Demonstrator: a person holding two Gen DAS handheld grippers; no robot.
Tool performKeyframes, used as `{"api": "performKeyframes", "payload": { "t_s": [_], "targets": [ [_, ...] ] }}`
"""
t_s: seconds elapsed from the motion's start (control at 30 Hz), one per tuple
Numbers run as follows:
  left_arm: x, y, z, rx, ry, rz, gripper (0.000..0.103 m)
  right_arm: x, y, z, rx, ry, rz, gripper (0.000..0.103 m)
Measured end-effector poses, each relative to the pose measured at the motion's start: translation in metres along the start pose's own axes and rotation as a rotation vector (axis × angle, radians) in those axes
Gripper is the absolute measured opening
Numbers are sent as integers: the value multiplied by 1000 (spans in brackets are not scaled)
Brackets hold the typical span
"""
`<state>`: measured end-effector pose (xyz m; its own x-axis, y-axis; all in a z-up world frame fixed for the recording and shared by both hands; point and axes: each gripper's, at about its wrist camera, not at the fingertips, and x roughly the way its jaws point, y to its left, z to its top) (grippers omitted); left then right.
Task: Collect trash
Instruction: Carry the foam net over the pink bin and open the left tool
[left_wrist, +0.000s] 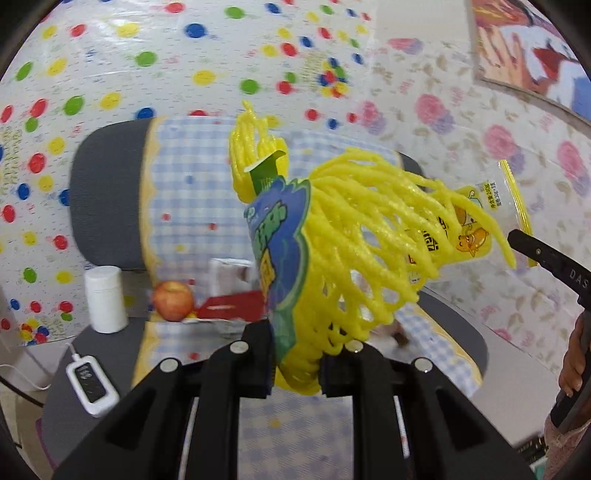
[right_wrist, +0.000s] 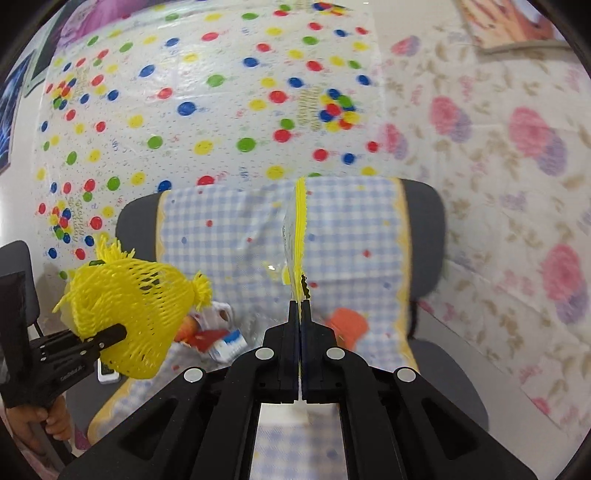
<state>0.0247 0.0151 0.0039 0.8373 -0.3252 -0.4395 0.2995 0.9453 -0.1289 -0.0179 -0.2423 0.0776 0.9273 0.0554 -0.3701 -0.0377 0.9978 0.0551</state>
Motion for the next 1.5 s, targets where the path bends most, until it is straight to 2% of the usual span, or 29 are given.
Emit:
{"api": "performKeyframes", "payload": {
  "t_s": [0.1,0.17,0.33,0.47,0.53,0.67,0.9,1.13,1.3,1.33,1.37,1.4,1.43,1.47,1.5],
  "targets": [
    [-1,-36,-16,46,22,-103,15,-36,-19,-21,17,2,-82,1],
    [1,-64,-30,81,37,-175,15,-62,-32,-39,21,9,-165,1],
    [12,-135,-69,165,102,-346,15,-101,-60,-83,70,93,-276,1],
    [15,-179,-103,256,125,-421,15,-121,-76,-120,100,163,-362,1],
    [17,-192,-120,271,153,-455,15,-129,-83,-141,120,203,-398,1],
    [24,-207,-149,296,212,-488,15,-139,-93,-175,166,273,-444,1],
    [35,-230,-189,352,315,-516,16,-152,-108,-219,249,351,-466,2],
    [44,-248,-198,364,368,-529,16,-145,-118,-237,271,377,-467,4],
    [58,-262,-201,385,401,-538,21,-126,-133,-252,304,411,-458,6],
    [62,-265,-202,390,419,-546,23,-123,-135,-254,309,416,-455,6],
    [64,-267,-203,393,428,-545,30,-120,-136,-256,310,423,-455,7],
    [66,-269,-203,395,431,-543,43,-117,-137,-257,313,425,-453,8],
    [67,-270,-203,397,432,-546,48,-116,-138,-258,314,427,-453,8],
    [68,-271,-203,399,431,-546,55,-113,-139,-259,316,432,-452,13],
    [69,-272,-202,401,429,-548,55,-112,-141,-260,318,433,-454,19]
  ]
}}
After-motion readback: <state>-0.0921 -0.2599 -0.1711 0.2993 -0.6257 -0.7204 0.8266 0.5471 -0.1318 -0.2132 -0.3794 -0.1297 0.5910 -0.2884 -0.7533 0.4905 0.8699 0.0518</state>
